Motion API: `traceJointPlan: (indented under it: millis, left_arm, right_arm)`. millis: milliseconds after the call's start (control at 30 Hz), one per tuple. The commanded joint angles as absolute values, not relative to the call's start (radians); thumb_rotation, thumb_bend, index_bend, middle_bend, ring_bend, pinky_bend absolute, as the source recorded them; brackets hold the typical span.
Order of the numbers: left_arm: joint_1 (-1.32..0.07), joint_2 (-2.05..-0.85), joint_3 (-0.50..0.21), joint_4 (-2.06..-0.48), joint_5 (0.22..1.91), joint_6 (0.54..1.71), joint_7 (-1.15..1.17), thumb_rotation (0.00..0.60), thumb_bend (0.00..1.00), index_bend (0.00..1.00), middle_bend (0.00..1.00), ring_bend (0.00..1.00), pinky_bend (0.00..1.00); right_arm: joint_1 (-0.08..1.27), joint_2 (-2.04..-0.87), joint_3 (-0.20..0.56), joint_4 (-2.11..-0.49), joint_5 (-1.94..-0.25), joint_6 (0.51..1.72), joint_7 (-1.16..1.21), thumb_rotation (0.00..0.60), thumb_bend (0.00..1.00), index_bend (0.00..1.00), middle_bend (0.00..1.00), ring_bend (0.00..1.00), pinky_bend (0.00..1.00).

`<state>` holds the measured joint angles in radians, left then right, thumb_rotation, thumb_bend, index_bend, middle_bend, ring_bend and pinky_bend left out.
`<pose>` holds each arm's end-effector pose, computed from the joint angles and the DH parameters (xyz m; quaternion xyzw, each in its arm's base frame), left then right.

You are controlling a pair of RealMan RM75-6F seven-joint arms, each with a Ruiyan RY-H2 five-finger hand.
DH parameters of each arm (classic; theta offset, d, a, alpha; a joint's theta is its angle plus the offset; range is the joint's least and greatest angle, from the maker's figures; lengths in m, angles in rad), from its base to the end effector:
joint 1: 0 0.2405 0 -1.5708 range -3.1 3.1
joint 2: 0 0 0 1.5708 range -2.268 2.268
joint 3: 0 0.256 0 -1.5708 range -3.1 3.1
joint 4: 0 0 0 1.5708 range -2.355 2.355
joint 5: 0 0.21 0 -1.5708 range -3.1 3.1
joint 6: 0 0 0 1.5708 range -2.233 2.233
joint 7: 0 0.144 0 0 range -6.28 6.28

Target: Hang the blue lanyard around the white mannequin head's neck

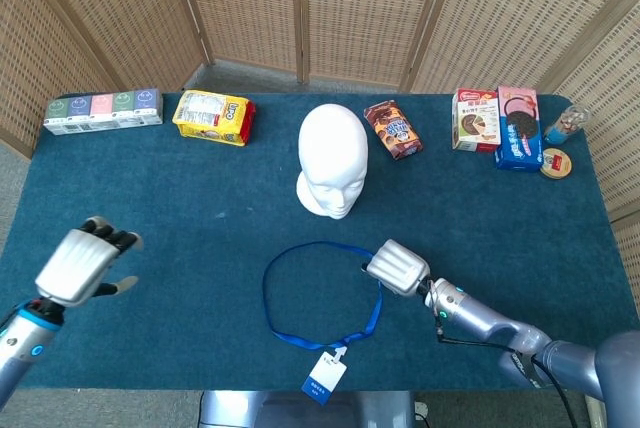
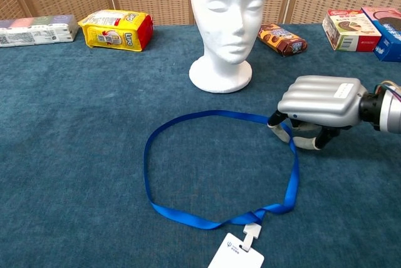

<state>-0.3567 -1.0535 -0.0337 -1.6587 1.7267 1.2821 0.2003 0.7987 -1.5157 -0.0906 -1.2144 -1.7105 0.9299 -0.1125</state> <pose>-0.2355 0.2421 0.1341 -0.7760 -0.2105 -0.3625 0.4713 -0.1878 -0.3193 -0.0324 0.9004 -0.1423 0.2852 0.2961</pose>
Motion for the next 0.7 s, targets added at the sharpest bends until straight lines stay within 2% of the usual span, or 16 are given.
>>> traceJointPlan:
  millis: [33, 300, 500, 700]
  left_arm:
    - [-0.409, -1.080, -0.023, -1.629, 1.784, 1.239, 0.197, 0.522, 0.13, 0.46, 0.64, 0.58, 0.35]
    - [-0.525, -1.146, -0.018, -1.582, 1.867, 1.132, 0.219, 0.562, 0.15, 0.47, 0.83, 0.71, 0.43]
    - [-0.616, -1.206, -0.018, -1.541, 1.899, 1.028, 0.274, 0.566, 0.15, 0.47, 0.86, 0.74, 0.48]
    - [-0.688, -1.257, -0.017, -1.515, 1.905, 0.955, 0.293, 0.566, 0.15, 0.47, 0.86, 0.74, 0.49]
  right_arm:
    - [0.796, -1.514, -0.088, -1.218, -1.706, 0.929, -0.117, 0.600, 0.52, 0.58, 0.99, 1.00, 1.00]
    - [0.788, -1.518, -0.083, -1.222, -1.691, 0.928, -0.129, 0.600, 0.52, 0.58, 0.99, 1.00, 1.00]
    - [0.782, -1.524, -0.079, -1.214, -1.680, 0.926, -0.129, 0.600, 0.52, 0.58, 0.99, 1.00, 1.00]
    - [0.779, -1.529, -0.078, -1.203, -1.674, 0.922, -0.129, 0.600, 0.52, 0.58, 0.99, 1.00, 1.00]
